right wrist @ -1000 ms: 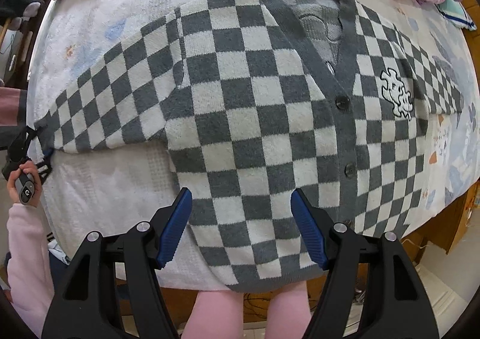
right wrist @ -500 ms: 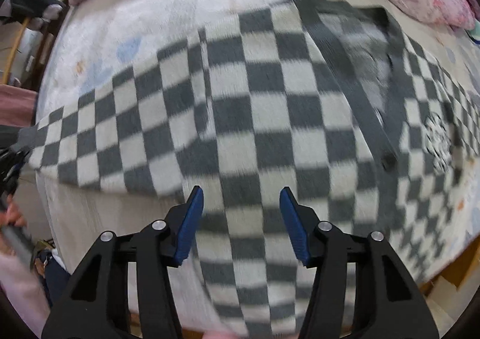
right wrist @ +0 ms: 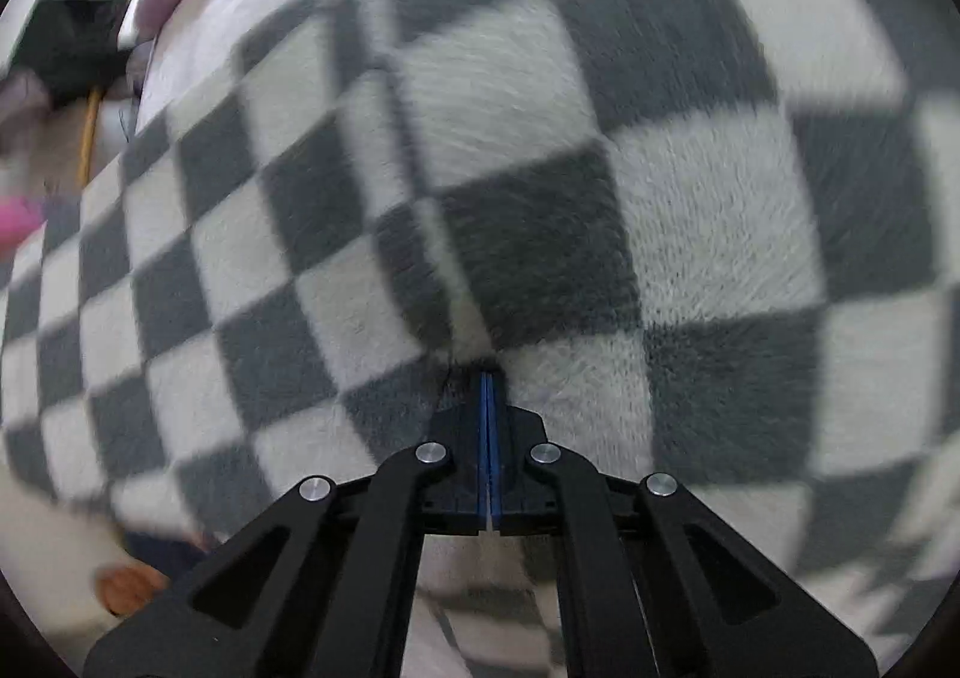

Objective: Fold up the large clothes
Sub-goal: 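Lift the cuff with the left tool and fold the sleeve across the body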

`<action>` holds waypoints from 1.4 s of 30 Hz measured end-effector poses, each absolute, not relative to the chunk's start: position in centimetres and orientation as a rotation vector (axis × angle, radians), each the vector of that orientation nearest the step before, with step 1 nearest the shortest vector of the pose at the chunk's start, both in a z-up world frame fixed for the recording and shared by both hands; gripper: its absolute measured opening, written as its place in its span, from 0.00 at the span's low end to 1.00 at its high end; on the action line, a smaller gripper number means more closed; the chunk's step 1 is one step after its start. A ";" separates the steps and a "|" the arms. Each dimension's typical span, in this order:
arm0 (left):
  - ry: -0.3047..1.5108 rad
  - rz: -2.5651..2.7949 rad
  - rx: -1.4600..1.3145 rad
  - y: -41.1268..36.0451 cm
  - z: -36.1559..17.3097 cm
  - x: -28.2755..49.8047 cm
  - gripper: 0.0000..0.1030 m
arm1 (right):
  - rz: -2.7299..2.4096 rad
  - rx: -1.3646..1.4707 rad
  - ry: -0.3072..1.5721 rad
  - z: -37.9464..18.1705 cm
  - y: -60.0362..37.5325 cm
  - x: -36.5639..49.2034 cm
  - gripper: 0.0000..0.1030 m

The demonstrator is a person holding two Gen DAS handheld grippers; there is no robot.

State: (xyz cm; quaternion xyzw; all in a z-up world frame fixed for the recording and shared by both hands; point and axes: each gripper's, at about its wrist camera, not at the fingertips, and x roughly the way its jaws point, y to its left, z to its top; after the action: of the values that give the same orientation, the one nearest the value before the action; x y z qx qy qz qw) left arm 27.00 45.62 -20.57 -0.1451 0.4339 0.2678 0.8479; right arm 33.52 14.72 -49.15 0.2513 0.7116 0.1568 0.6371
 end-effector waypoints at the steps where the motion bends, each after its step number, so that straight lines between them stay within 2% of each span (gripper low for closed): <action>1: 0.907 0.558 -0.286 44.1 -19.8 27.2 0.09 | 0.344 0.675 1.620 -49.8 14.0 33.4 0.01; 3: 0.880 0.517 -0.239 40.8 -18.5 27.6 0.09 | 0.329 0.820 1.622 -50.5 12.9 33.2 0.01; 7: 0.848 0.368 -0.161 32.6 -16.6 30.3 0.09 | 0.361 0.863 1.605 -50.8 12.5 33.2 0.01; 11: 0.835 0.220 -0.054 23.3 -16.9 32.7 0.09 | 0.300 1.066 1.604 -51.9 11.2 32.4 0.01; 13: 0.857 0.164 -0.024 19.0 -18.0 33.8 0.09 | 0.231 1.191 1.596 -52.3 10.9 31.6 0.01; 18: 0.934 0.042 0.060 9.3 -22.2 36.0 0.09 | 0.280 1.203 1.582 -52.4 11.1 31.5 0.01; 21: 1.005 -0.028 0.114 4.2 -26.0 36.3 0.09 | 0.318 1.377 1.623 -53.6 9.1 31.3 0.00; 24: 1.067 -0.074 0.178 -0.3 -29.8 36.0 0.09 | 0.261 1.429 1.535 -52.1 3.3 29.6 0.00; 31: 1.205 -0.143 0.296 -7.6 -38.7 35.2 0.09 | -0.069 1.539 1.315 -49.7 -18.0 20.7 0.01; 35: 1.282 -0.169 0.332 -9.9 -43.7 34.3 0.10 | -0.268 1.351 1.307 -46.9 -26.9 17.7 0.01; 37: 1.338 -0.224 0.354 -10.9 -46.3 33.5 0.16 | -0.318 1.294 1.290 -45.4 -29.1 16.8 0.01; 38: 1.388 -0.265 0.364 -11.2 -47.6 32.9 0.29 | -0.326 1.275 1.295 -44.8 -30.0 16.9 0.01; 39: 1.435 -0.317 0.337 -11.2 -48.4 32.4 0.50 | -0.329 1.252 1.308 -44.5 -30.9 17.4 0.04; 40: 1.465 -0.366 0.285 -10.8 -48.6 31.8 0.58 | -0.337 1.221 1.317 -44.0 -31.1 17.6 0.08; 42: 1.477 -0.399 0.209 -9.5 -47.9 31.0 0.66 | -0.362 1.164 1.326 -43.0 -31.9 18.9 0.26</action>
State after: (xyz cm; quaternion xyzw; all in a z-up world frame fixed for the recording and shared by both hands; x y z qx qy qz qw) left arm 30.97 -9.45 -47.95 0.0943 0.6674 -0.1801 0.7164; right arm 18.93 -31.88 -43.03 0.5063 0.5771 -0.1576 0.6212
